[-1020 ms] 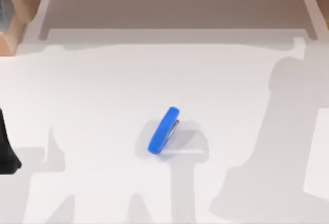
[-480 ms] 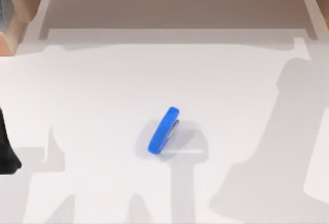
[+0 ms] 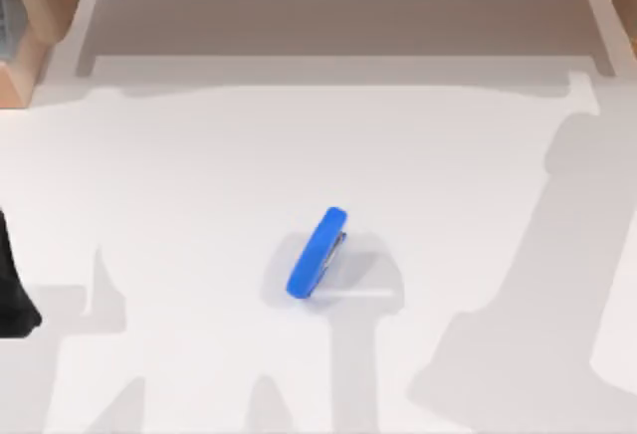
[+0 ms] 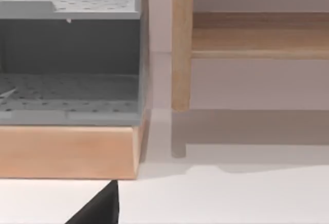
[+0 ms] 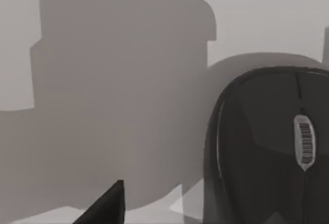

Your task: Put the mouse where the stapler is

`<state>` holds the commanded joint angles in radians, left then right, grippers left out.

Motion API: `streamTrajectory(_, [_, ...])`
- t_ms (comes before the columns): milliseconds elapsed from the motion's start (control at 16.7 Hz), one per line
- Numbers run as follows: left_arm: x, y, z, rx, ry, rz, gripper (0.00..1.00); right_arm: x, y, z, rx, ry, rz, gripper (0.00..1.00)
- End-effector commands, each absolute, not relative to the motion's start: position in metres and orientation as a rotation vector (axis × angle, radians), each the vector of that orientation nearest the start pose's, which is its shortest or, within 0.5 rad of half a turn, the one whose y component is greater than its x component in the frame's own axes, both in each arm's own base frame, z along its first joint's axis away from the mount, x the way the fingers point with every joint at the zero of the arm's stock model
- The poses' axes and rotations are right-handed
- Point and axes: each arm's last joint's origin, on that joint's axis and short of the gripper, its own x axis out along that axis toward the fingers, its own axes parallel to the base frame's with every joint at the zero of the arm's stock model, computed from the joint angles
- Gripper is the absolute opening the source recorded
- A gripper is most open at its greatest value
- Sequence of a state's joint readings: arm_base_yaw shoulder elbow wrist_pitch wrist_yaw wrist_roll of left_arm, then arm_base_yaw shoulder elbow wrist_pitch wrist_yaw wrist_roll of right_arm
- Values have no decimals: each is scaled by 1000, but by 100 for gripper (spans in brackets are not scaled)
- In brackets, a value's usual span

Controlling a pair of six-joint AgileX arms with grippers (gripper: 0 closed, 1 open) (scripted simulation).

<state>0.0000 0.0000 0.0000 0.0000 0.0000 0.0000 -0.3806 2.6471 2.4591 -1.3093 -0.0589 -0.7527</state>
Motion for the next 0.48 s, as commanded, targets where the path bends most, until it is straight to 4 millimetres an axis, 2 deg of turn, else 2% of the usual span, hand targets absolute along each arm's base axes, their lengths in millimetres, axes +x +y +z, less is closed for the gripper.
streamTrajectory(480, [106, -1, 160, 0, 0, 0, 100, 484, -184, 140, -287, 1451, 315, 25])
